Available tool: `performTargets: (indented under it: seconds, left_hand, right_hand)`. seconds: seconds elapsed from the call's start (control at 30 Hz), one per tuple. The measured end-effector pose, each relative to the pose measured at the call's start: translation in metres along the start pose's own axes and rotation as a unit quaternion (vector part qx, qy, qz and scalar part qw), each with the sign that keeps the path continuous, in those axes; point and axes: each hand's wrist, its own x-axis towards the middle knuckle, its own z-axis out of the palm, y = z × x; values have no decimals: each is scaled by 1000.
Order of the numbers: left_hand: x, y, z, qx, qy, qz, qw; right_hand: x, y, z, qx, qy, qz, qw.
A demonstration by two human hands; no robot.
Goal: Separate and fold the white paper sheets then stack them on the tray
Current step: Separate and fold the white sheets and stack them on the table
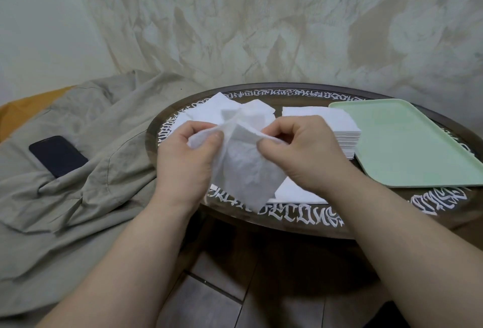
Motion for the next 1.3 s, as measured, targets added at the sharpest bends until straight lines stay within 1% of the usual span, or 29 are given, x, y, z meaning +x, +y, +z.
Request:
performTargets:
  seconds: [0.07, 0.13, 0.2, 0.3, 0.4, 0.5, 0.6, 0.7, 0.8, 0.87, 1.0, 1.07, 1.17, 1.3]
  left_hand:
    - [-3, 1, 3, -12, -43, -16, 999]
    - [-3, 2, 3, -13, -73, -34, 997]
    - [-1, 1, 0, -40, -91, -58, 993]
    - [0, 1, -3, -71, -121, -77, 987]
    - [0, 0, -4, -76, -174, -76, 979]
    - [0, -1, -4, -74, -201, -72, 974]
    - [0, -1, -4, -70, -203, -72, 974]
    - [1, -2, -4, -62, -168, -82, 980]
    - [2, -1, -4, -72, -135, -86, 984]
    - [1, 2, -4, -78, -137, -82, 984]
    - [0, 0, -5, -55, -172, -72, 981]
    - [-1, -1, -4, -59, -187, -70, 978]
    - [-2, -2, -3, -69, -205, -71, 974]
    - [-2, -5, -2, -54, -209, -66, 974]
  right_hand:
    - [-4, -3, 4, 19, -76, -16, 997]
    - [-7, -3, 4, 52, -150, -7, 987]
    - [-8, -2, 1, 64, -196, 0, 979]
    - [-8, -2, -3, 66, -216, -2, 974]
    - [-8, -1, -5, 49, -218, -8, 975]
    - [-8, -1, -5, 46, -229, -9, 972]
    - [-9, -2, -5, 49, -247, 4, 968]
    - [-10, -7, -5, 38, -275, 3, 961]
    - [-10, -9, -10, 47, -301, 27, 952]
    - [-10, -10, -13, 38, -288, 34, 956]
    - [-5, -2, -11, -54, -168, 9, 984]
    - [-3, 1, -10, -66, -121, 4, 990]
    - [-2, 4, -11, -45, -91, 15, 995]
    - [-2, 3, -13, -3, -86, 36, 996]
